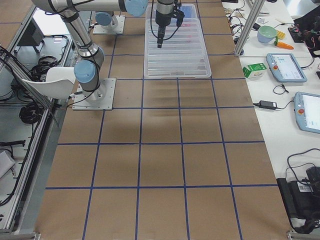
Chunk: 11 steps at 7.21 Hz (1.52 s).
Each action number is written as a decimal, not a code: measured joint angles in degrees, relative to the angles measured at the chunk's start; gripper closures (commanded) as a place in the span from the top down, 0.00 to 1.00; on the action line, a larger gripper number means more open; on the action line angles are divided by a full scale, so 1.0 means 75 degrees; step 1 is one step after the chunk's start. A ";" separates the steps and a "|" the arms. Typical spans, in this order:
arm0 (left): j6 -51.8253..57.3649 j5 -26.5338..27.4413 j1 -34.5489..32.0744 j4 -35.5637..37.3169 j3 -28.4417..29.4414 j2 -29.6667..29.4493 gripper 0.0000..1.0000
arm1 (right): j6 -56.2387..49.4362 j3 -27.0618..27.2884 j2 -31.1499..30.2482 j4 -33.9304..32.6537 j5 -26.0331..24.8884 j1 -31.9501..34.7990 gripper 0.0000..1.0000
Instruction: Place red block in blue tray from box
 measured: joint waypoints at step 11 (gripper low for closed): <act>-0.0014 0.0020 0.0077 0.0470 -0.0178 -0.0646 1.00 | 0.0321 0.0102 0.0030 -0.0380 0.0159 0.0255 1.00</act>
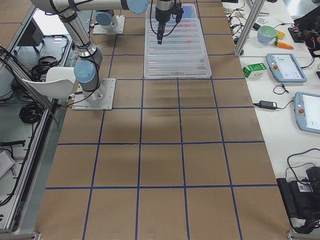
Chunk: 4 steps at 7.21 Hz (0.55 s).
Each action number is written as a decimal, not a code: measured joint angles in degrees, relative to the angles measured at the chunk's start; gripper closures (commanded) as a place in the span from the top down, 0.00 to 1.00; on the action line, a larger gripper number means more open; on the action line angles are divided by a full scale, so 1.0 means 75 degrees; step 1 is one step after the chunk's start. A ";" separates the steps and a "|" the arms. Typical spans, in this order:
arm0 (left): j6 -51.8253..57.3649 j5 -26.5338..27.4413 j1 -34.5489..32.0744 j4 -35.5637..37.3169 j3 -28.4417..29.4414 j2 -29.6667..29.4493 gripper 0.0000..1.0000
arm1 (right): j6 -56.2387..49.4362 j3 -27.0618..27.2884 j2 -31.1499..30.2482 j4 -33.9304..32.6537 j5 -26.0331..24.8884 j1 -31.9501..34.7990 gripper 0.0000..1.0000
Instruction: Place red block in blue tray from box
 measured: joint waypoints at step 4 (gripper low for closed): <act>-0.0054 0.0000 0.0034 0.0076 0.0001 -0.0187 1.00 | 0.0021 0.0264 -0.0010 -0.0801 0.0061 0.0002 1.00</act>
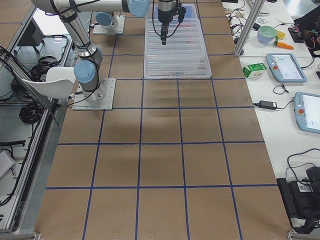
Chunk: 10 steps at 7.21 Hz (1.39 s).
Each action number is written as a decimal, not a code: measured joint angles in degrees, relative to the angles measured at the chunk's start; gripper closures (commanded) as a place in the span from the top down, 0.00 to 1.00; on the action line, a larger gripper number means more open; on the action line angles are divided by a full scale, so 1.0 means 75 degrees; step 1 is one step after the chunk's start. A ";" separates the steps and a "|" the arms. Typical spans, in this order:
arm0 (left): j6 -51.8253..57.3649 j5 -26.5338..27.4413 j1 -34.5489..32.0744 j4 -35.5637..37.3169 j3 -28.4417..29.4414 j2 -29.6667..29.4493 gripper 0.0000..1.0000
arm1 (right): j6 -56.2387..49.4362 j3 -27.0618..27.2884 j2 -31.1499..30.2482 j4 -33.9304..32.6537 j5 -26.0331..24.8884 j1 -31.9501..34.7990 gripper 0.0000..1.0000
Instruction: Place red block in blue tray from box
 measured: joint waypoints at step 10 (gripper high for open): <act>-0.0383 -0.0005 0.0065 0.0008 0.0008 -0.0161 0.00 | -0.0709 0.0510 -0.0512 -0.0254 0.0008 0.0033 1.00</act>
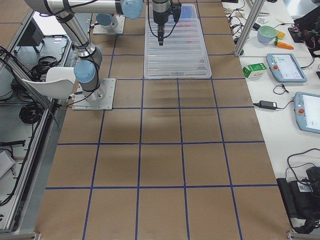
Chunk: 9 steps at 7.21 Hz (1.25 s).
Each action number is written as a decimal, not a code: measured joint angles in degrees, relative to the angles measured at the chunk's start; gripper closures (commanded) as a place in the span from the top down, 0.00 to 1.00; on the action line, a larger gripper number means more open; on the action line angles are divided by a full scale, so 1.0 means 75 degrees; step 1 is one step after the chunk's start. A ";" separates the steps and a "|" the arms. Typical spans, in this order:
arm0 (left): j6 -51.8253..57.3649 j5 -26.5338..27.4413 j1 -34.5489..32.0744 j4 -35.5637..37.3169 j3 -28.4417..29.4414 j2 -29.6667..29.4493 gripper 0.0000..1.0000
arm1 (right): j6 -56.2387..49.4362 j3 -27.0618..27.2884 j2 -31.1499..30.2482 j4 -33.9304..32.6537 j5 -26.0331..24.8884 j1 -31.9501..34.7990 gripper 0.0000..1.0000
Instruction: Place red block in blue tray from box
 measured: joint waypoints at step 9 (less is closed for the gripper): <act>-0.0654 0.0088 0.0680 -0.4117 0.2824 0.1562 0.00 | -0.0010 0.0021 -0.0050 0.0028 -0.0112 -0.0010 1.00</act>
